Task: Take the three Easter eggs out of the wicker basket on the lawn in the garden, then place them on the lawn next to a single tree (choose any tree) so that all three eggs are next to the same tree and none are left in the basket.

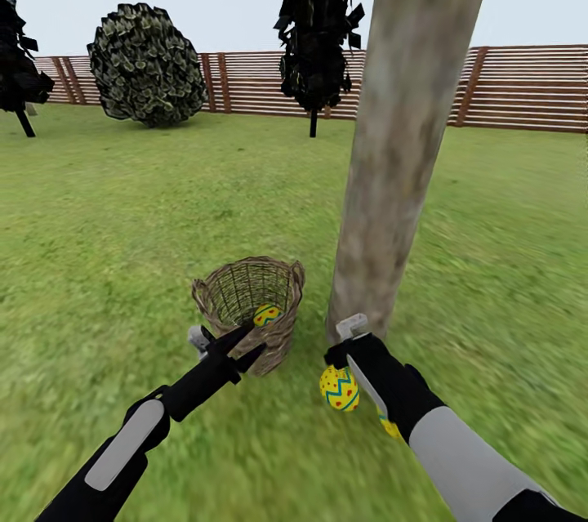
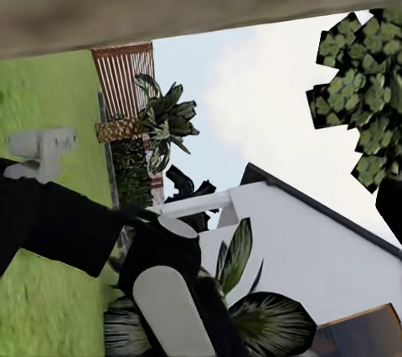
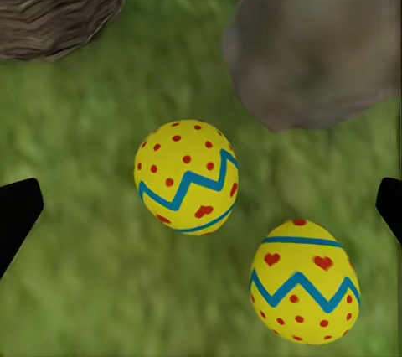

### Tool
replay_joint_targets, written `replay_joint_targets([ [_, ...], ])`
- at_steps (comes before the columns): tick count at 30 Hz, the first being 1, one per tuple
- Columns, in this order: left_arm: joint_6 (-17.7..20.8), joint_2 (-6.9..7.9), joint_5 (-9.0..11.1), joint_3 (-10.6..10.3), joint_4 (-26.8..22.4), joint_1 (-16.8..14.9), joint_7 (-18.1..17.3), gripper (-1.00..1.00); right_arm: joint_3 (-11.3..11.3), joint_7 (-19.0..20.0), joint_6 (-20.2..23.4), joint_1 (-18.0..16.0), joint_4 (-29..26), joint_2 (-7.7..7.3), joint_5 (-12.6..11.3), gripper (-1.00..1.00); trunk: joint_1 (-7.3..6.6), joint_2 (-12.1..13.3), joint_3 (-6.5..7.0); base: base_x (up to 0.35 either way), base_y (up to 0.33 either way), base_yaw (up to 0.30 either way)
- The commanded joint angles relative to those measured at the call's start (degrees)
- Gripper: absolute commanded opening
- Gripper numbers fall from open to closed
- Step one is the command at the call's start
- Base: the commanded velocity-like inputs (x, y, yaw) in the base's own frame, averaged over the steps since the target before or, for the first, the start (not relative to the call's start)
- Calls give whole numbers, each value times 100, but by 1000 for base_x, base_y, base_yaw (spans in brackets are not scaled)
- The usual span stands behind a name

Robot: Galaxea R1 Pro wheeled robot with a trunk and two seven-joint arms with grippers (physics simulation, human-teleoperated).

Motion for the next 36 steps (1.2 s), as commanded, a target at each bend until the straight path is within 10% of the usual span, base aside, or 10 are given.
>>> replay_joint_targets([
  [1, 38, 7, 56, -1, 3, -4, 5, 100, 21, -59, 46, -3, -20, -3, -61, 100, -3, 0, 18, 0, 0, 0],
  [10, 55, -1, 60, 262, 171, -4, -2, 100, 18, -66, 1433, 31, -1256, 6, -255, 100, -27, 12, 217, 0, 0, 0],
  [36, -29, -20, 84, 230, 187, -4, -71, 100, 11, -85, 1550, 34, -1581, 111, -652, 100, -45, 21, 372, 114, 79, 0],
])
